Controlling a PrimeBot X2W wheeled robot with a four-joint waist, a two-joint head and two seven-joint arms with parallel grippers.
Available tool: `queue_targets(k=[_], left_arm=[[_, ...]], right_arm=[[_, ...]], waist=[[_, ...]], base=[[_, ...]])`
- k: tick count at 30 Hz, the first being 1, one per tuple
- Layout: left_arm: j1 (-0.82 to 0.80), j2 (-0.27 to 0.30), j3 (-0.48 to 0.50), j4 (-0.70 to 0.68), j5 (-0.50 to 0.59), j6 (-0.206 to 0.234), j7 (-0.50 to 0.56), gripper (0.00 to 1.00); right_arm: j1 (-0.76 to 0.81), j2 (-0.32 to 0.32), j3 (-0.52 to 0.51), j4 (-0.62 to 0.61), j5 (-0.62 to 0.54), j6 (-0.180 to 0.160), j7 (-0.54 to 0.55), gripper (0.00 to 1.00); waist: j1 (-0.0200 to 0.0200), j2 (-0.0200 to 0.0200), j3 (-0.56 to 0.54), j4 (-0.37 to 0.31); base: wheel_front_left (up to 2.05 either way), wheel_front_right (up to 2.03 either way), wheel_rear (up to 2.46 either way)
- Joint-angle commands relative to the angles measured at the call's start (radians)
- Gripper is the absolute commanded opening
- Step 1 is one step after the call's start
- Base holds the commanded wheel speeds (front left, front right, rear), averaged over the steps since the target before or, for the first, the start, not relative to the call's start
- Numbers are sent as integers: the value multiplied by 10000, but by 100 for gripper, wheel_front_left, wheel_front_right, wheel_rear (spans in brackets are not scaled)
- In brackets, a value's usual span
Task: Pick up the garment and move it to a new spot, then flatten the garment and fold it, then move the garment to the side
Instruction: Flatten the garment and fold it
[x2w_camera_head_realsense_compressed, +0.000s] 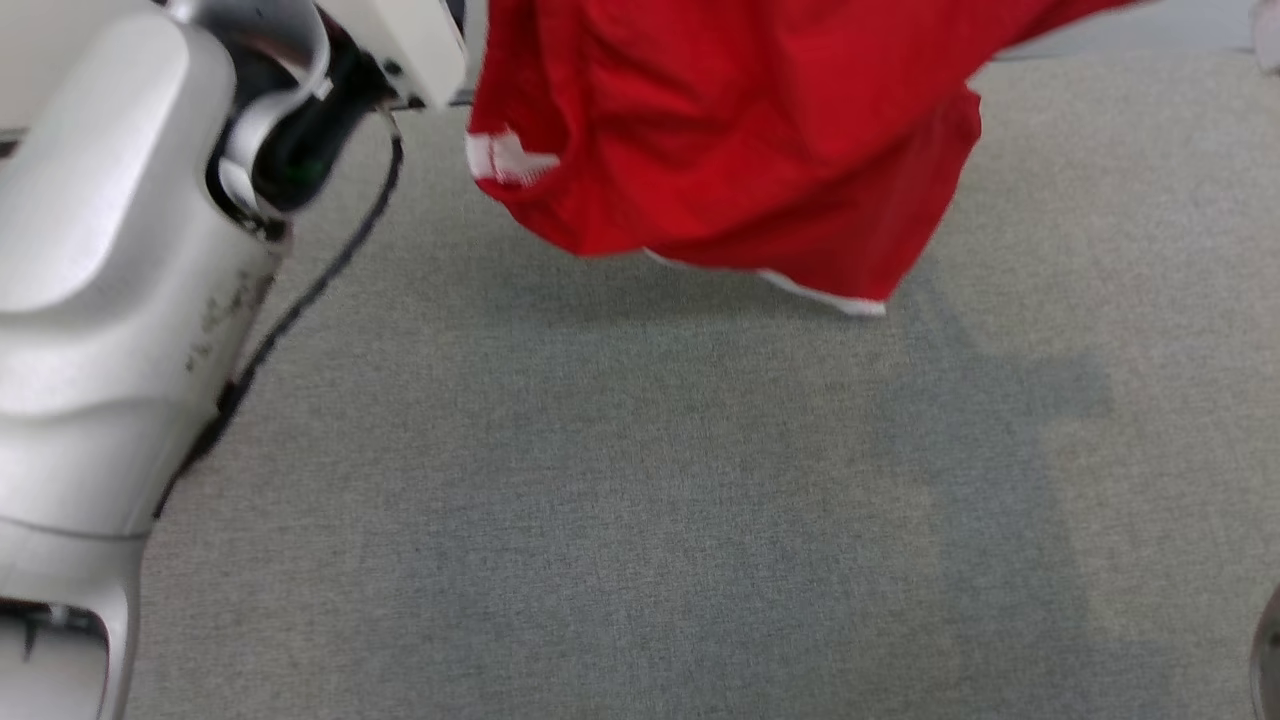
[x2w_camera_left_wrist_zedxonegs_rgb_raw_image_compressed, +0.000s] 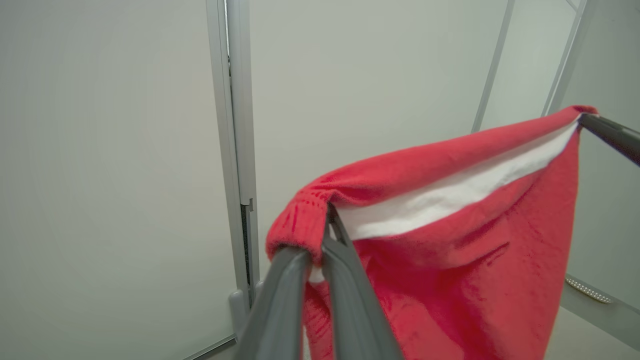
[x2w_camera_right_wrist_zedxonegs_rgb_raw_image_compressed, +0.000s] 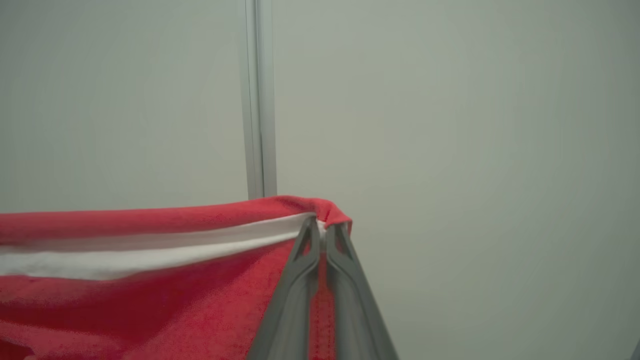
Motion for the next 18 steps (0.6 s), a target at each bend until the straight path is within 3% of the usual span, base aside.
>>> queue_targets(k=[1, 3, 9, 13, 18], left_arm=[[160, 127, 91, -255, -68, 57, 53, 0], [-1111, -129, 101, 945, 430, -61, -509, 0], [-3123, -693, 171, 3118, 1376, 116, -2502, 0], [-3703, -1126, -16, 4286, 1795, -42, -3692, 0], [-3348, -1561, -569, 5323, 2338, -381, -4275, 0]], right_arm=[[149, -35, -42, -277, 51, -5, 152, 0], [-1234, 74, -138, 971, -227, -16, -961, 0], [-3255, 762, -727, 3339, -410, -18, -3385, 0], [-3672, 1025, -634, 4717, -412, -16, -4500, 0], [-3267, 1174, 87, 6301, -178, -13, -5140, 0]], waist=[[0, 0, 816, -291], [0, 0, 1444, -482], [0, 0, 2232, -636], [0, 0, 2545, -619], [0, 0, 2880, -499]], base=[[0, 0, 0], [0, 0, 0], [0, 0, 0], [0, 0, 0], [0, 0, 0]])
